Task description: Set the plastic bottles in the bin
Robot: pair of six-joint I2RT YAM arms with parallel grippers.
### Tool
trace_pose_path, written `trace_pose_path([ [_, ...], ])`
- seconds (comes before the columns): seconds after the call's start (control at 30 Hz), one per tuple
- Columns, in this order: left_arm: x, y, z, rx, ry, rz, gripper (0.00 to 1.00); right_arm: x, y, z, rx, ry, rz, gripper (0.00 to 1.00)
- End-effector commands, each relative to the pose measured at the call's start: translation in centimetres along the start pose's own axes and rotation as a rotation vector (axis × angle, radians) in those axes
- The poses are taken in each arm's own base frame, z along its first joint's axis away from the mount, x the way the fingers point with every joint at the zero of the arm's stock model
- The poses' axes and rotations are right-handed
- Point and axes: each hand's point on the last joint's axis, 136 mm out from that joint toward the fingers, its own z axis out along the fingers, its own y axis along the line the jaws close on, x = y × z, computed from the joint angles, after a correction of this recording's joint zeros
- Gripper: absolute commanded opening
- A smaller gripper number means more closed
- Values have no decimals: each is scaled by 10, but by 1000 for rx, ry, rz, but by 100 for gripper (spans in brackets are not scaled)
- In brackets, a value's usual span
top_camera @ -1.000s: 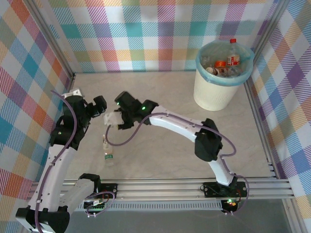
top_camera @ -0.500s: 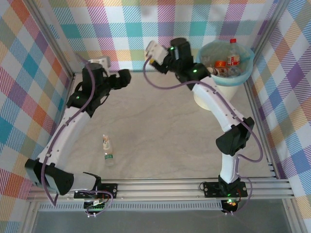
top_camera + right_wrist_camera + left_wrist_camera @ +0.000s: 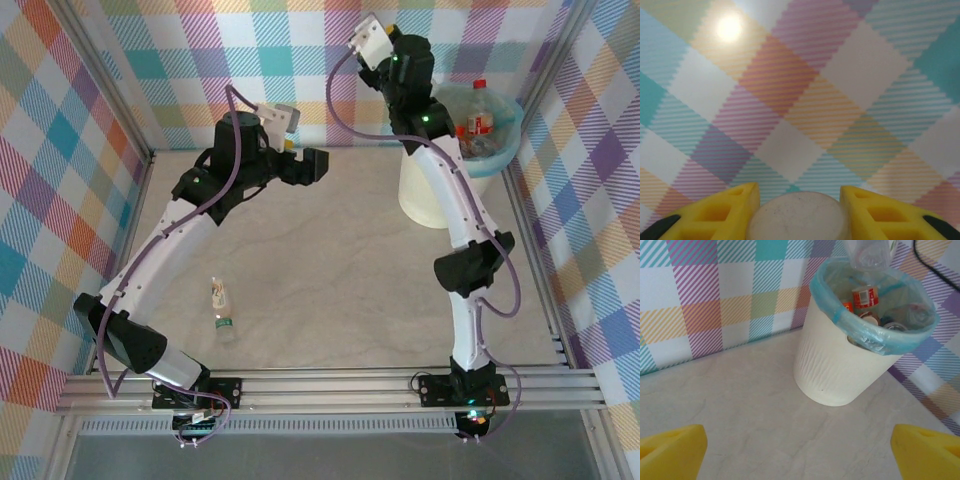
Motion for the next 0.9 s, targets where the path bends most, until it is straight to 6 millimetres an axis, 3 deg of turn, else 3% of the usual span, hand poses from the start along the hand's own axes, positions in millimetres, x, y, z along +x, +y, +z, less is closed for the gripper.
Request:
trace_pose_path([
  [0.0,-1,1,-4,-11,10,46,95,31,-11,8,108,130,24,43],
  [0.27,3,5,-8,-36,18,73,97,74,-18,10,222,248,71,44],
  [0.4,5,6,-11,-44,15,80,98,83,-25,7,276,253,79,50],
  [0.63,3,12,-17,-76,5,97,99,99,-37,0,316,318,127,52],
  [0.73,-2,16,-24,-89,-10,96,99,115,-46,-7,375,385,141,57],
  [0.87,0,17,-26,-92,-15,85,100,118,-48,-17,390,377,154,66],
])
